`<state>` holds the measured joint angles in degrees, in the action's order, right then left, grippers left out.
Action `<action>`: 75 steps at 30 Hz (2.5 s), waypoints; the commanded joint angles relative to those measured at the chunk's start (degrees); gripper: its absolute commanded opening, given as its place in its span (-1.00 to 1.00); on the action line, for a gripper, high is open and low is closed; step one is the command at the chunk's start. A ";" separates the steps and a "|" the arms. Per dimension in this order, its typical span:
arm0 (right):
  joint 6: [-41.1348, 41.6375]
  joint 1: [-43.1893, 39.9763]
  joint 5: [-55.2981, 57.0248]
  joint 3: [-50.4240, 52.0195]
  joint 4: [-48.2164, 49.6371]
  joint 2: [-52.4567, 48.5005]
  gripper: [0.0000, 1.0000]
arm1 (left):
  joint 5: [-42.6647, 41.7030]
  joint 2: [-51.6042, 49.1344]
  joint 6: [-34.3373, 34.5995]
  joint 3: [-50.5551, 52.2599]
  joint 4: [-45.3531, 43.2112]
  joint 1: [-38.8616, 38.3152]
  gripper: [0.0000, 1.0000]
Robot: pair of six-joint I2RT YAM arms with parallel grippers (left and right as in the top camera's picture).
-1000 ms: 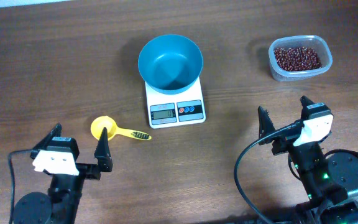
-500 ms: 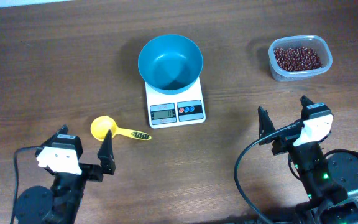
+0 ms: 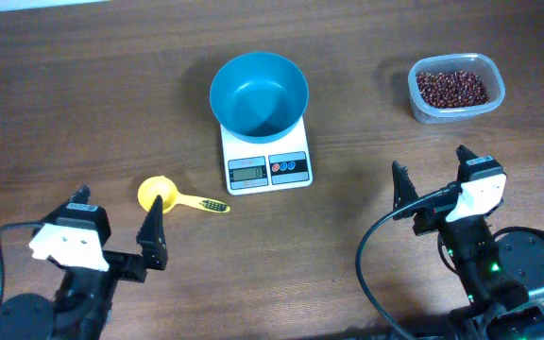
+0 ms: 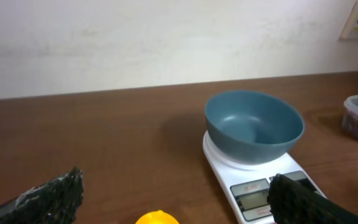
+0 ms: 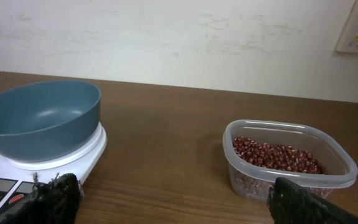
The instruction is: Scoop item into bowl and weigh 50g on scale
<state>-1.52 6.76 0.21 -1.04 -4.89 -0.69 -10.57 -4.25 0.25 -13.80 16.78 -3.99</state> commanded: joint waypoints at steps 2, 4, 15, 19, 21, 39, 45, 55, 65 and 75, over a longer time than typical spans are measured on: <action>0.24 0.35 0.33 0.50 -0.15 0.37 0.97 | -0.81 -0.09 0.57 -4.83 2.93 0.35 0.98; 0.24 0.35 0.33 0.50 -0.15 0.37 0.97 | -0.81 -0.09 0.57 -5.40 3.61 0.35 0.98; 0.24 0.35 0.33 0.50 -0.15 0.37 0.97 | -0.83 -0.09 0.57 -10.25 6.97 0.35 0.98; 0.24 0.35 0.33 0.50 -0.15 0.37 0.98 | -0.83 -0.09 0.57 -12.07 9.01 0.35 0.98; 0.24 0.35 0.33 0.50 -0.15 0.37 0.98 | -0.83 -0.09 0.57 -12.83 9.92 0.35 0.98; 0.24 0.35 0.33 0.50 -0.15 0.37 0.98 | -0.83 -9.33 0.57 -22.71 19.65 0.35 0.98; 0.24 0.35 0.33 0.50 -0.15 0.37 0.97 | -0.94 -16.22 0.57 -30.71 28.17 0.35 0.98; 0.24 0.35 0.33 0.50 -0.15 0.37 0.97 | -7.58 -16.79 0.55 -32.65 31.95 0.35 0.98; 0.24 0.35 0.33 0.50 -0.15 0.37 0.97 | -17.09 -16.79 0.57 -32.65 32.57 0.35 0.98; 0.24 0.35 0.33 0.50 -0.15 0.37 0.98 | -9.94 -16.81 4.50 -32.65 36.06 0.35 0.98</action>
<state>-1.50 6.76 0.19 -1.04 -4.89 -0.69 -23.03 -20.80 2.83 -45.45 52.53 -3.99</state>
